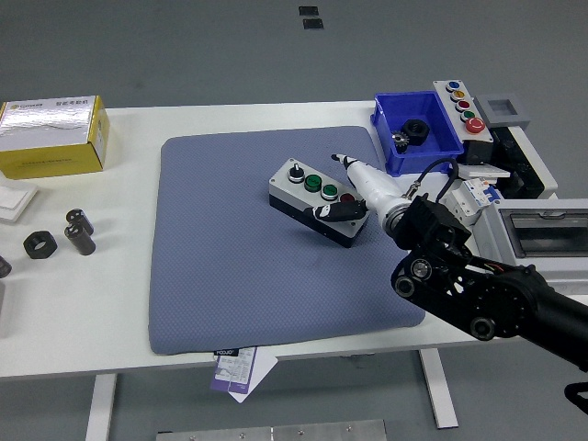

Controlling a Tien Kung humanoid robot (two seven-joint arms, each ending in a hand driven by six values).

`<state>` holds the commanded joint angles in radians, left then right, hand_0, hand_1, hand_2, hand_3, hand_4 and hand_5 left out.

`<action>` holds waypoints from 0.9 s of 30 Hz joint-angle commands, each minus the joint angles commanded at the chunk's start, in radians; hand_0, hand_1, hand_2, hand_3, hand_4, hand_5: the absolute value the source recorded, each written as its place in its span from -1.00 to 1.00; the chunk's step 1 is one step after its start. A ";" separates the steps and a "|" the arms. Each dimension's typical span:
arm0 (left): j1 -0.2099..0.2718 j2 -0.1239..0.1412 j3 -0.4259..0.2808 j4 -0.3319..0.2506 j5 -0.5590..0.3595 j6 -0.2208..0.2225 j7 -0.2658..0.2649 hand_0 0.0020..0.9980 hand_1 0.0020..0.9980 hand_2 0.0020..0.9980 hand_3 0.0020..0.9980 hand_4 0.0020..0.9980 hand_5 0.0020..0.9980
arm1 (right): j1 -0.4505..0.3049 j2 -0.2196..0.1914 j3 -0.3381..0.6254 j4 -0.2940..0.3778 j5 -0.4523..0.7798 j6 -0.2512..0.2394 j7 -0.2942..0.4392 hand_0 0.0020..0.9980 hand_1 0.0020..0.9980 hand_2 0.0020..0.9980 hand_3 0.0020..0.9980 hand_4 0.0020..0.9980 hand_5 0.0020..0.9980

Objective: Pick up the button,place it on the desk,press the button,press the button

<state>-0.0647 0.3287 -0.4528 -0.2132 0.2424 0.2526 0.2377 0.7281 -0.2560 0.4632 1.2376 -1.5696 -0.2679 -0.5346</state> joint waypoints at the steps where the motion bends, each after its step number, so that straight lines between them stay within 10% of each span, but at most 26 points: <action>1: -0.001 0.000 0.000 0.000 0.001 0.000 0.000 0.61 0.58 0.53 0.79 0.55 -0.50 | 0.010 0.006 -0.016 -0.012 0.008 0.001 -0.003 1.00 1.00 1.00 1.00 1.00 0.00; 16: -0.009 0.001 -0.003 -0.001 0.007 -0.007 0.000 0.61 0.58 0.52 0.79 0.55 -0.50 | 0.092 0.074 -0.160 -0.139 0.018 -0.041 -0.060 1.00 1.00 1.00 1.00 1.00 0.01; 17: -0.009 0.001 -0.003 -0.001 0.007 -0.007 0.000 0.61 0.58 0.52 0.79 0.56 -0.50 | 0.093 0.075 -0.164 -0.139 0.013 -0.044 -0.068 0.68 0.80 0.90 1.00 1.00 0.00; 22: -0.009 0.001 -0.005 -0.001 0.007 -0.010 0.001 0.61 0.58 0.52 0.79 0.56 -0.50 | 0.096 0.079 -0.172 -0.138 -0.015 -0.056 -0.091 0.68 0.80 0.90 1.00 1.00 0.00; 23: -0.009 0.001 -0.004 -0.001 0.007 -0.010 0.001 0.61 0.58 0.52 0.79 0.56 -0.50 | 0.096 0.079 -0.175 -0.139 -0.020 -0.056 -0.095 -0.01 0.29 0.41 0.92 0.84 -0.52; 27: -0.010 0.001 -0.002 -0.001 0.004 -0.012 -0.001 0.61 0.58 0.52 0.79 0.56 -0.50 | 0.098 0.084 -0.189 -0.144 -0.036 -0.054 -0.106 -0.01 0.29 0.41 0.92 0.84 -0.52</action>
<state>-0.0750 0.3299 -0.4543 -0.2139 0.2463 0.2409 0.2363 0.8261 -0.1724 0.2747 1.0935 -1.6052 -0.3220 -0.6406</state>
